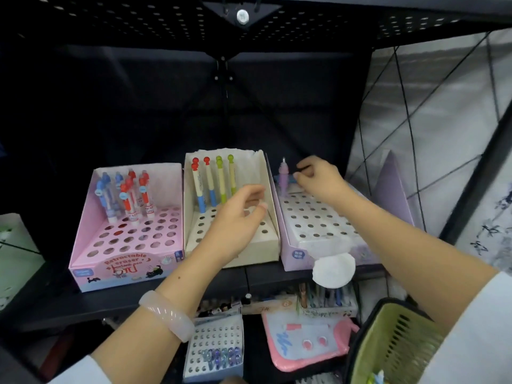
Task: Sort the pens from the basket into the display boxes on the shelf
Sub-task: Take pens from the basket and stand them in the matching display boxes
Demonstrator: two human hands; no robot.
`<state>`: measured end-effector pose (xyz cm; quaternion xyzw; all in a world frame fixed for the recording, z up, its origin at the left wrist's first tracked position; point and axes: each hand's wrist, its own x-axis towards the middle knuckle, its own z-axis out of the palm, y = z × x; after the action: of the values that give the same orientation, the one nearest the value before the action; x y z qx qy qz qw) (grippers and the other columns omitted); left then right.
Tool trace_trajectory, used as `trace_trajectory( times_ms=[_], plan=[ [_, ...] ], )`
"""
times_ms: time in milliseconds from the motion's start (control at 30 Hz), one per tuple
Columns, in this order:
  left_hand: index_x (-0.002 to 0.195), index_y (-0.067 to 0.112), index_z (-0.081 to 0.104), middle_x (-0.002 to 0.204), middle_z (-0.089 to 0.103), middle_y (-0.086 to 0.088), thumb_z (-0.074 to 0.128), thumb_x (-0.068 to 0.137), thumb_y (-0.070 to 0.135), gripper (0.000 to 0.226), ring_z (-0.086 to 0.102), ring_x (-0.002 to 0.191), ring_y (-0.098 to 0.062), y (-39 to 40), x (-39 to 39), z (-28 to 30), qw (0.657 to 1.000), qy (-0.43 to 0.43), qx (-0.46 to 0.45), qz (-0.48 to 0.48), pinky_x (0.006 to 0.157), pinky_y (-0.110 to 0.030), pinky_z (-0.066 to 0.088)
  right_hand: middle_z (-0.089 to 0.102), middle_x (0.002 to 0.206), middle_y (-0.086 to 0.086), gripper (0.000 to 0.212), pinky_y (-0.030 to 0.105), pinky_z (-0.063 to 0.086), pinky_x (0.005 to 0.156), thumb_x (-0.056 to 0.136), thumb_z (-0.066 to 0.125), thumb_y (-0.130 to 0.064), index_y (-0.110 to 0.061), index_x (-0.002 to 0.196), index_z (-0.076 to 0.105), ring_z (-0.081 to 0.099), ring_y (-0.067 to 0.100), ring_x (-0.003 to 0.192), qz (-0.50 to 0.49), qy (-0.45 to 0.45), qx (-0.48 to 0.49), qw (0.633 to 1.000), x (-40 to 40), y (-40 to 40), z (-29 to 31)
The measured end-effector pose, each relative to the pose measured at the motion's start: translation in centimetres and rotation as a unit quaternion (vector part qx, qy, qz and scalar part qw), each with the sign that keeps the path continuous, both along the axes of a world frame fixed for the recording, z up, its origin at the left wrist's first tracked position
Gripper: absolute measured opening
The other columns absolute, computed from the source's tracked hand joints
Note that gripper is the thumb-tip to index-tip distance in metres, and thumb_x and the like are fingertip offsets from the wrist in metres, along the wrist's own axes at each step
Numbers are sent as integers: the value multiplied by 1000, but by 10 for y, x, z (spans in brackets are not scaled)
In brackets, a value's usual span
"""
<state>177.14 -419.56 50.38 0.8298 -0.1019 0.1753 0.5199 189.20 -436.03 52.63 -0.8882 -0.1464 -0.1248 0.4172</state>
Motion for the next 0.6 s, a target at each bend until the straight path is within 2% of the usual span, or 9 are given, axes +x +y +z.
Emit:
trace_trajectory(
  times_ms=[67, 133, 267, 367, 433, 533, 567, 600],
  plan=[
    [114, 34, 48, 111, 54, 20, 48, 94, 15, 27, 48, 100, 14, -17, -8, 3, 999, -4, -22, -22, 81, -4, 40, 67, 93, 7, 27, 32, 56, 77, 92, 54, -19, -11, 118, 54, 65, 17, 85, 25, 16, 15, 999, -25, -16, 3],
    [112, 32, 49, 113, 56, 14, 48, 94, 13, 26, 50, 101, 11, -39, -17, 2, 998, -9, -40, -52, 80, 0, 39, 67, 90, 3, 23, 27, 57, 72, 93, 50, -16, -14, 116, 54, 66, 13, 81, 49, 35, 25, 998, -54, -37, 3],
    [109, 33, 50, 109, 59, 12, 49, 94, 15, 24, 54, 103, 3, -90, -38, -18, 990, 8, -37, -137, 87, -10, 42, 69, 84, 1, 16, 23, 57, 70, 95, 47, -14, -18, 104, 59, 68, 10, 74, 88, 98, 48, 990, -116, -88, -13],
    [109, 29, 52, 106, 58, 14, 49, 93, 12, 24, 55, 103, 2, -124, -51, -49, 977, 42, -13, -210, 86, -8, 42, 68, 76, -1, 14, 16, 53, 62, 97, 47, -16, -19, 93, 61, 67, 6, 67, 79, 159, 69, 982, -153, -125, -52],
    [113, 21, 54, 105, 59, 7, 50, 93, 8, 25, 55, 104, -6, -142, -55, -73, 971, 66, 11, -230, 89, -11, 42, 66, 75, 2, 15, 18, 52, 61, 97, 46, -14, -13, 92, 60, 64, 9, 65, 55, 220, 38, 973, -169, -148, -90],
    [122, 14, 54, 113, 60, 1, 49, 93, 11, 29, 54, 111, -12, -159, -60, -109, 961, 94, 96, -243, 98, -24, 40, 63, 82, 13, 16, 28, 49, 66, 96, 46, -9, 1, 100, 59, 59, 21, 69, 29, 307, -54, 950, -179, -180, -153],
    [124, 14, 53, 120, 59, 0, 48, 94, 14, 31, 53, 115, -12, -163, -62, -120, 956, 96, 129, -247, 99, -24, 39, 60, 83, 15, 18, 26, 47, 67, 96, 46, -9, 4, 100, 59, 56, 21, 70, 22, 330, -92, 939, -181, -188, -173],
    [127, 15, 52, 126, 57, 0, 47, 95, 16, 33, 50, 118, -13, -165, -63, -130, 951, 94, 163, -247, 97, -21, 36, 57, 85, 15, 21, 18, 44, 65, 96, 45, -8, 7, 101, 59, 53, 18, 70, 13, 352, -127, 927, -182, -193, -191]
  ],
)
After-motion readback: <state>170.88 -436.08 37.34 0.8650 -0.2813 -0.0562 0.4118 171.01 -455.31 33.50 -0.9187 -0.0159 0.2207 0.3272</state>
